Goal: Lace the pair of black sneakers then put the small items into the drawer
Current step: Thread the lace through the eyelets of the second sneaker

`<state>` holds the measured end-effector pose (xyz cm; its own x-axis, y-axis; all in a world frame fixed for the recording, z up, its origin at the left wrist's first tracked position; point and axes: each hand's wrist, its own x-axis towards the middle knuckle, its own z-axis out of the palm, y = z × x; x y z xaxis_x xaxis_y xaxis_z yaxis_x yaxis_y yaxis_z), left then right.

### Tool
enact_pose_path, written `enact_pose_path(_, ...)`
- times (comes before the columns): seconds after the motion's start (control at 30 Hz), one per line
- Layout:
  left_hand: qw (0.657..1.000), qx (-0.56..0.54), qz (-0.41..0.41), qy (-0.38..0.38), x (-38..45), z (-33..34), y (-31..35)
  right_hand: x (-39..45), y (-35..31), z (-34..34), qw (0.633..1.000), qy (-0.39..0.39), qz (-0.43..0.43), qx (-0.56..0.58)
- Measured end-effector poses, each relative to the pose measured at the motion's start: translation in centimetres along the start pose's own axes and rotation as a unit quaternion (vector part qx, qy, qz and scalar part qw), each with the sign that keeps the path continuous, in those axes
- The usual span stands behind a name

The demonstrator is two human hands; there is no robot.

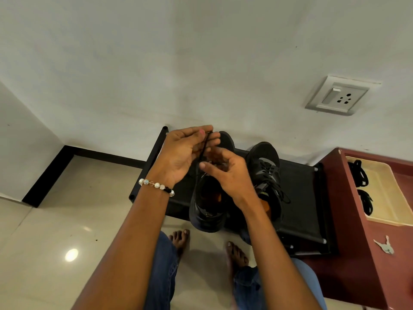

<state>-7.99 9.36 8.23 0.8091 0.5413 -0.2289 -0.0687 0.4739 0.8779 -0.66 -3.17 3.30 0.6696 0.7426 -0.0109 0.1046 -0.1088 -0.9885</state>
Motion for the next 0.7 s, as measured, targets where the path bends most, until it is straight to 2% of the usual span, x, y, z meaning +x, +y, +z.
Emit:
enact_pose_path(0.07, 0.999, -0.045, -0.013, -0.008, 0.3, 0.2, -0.1, -0.2, -0.4, 0.9, 0.998, -0.030, 0.009, 0.061)
enact_pose_path(0.17, 0.992, -0.125, -0.015, 0.013, 0.8, -0.3, -0.3, -0.3, -0.7, 0.1, 0.997, -0.025, 0.031, 0.072)
enact_pose_path(0.3, 0.964, -0.247, -0.023, 0.093, 1.9, -1.8, -1.2, -0.3, -1.1, -4.2, 0.993, 0.012, 0.077, 0.093)
enact_pose_path(0.4, 0.958, -0.231, -0.035, 0.167, 3.2, -2.4, -2.3, -0.5, -0.7, -6.7, 0.990, 0.083, 0.094, 0.071)
enact_pose_path(0.47, 0.970, -0.129, -0.060, 0.195, 3.7, -2.6, -3.2, -0.4, -0.5, -7.3, 0.984, 0.138, 0.099, 0.057)
enact_pose_path(0.5, 0.977, -0.022, -0.072, 0.199, 3.9, -2.7, -3.7, -0.4, -0.5, -7.2, 0.982, 0.151, 0.098, 0.051)
enact_pose_path(0.53, 0.969, 0.126, -0.074, 0.199, 3.9, -2.8, -4.2, -0.3, -0.6, -6.9, 0.982, 0.155, 0.094, 0.046)
enact_pose_path(0.6, 0.894, 0.412, -0.012, 0.175, 3.6, -2.9, -4.8, -0.1, -0.6, -5.9, 0.986, 0.140, 0.085, 0.027)
enact_pose_path(0.63, 0.857, 0.493, 0.040, 0.145, 3.4, -2.7, -4.7, 0.1, -0.6, -5.3, 0.988, 0.128, 0.081, 0.007)
enact_pose_path(0.67, 0.839, 0.528, 0.091, 0.098, 3.1, -2.5, -4.6, 0.3, -0.5, -4.6, 0.990, 0.120, 0.076, -0.014)
enact_pose_path(0.7, 0.843, 0.521, 0.126, 0.036, 2.8, -2.1, -4.4, 0.5, -0.5, -4.0, 0.990, 0.119, 0.071, -0.029)
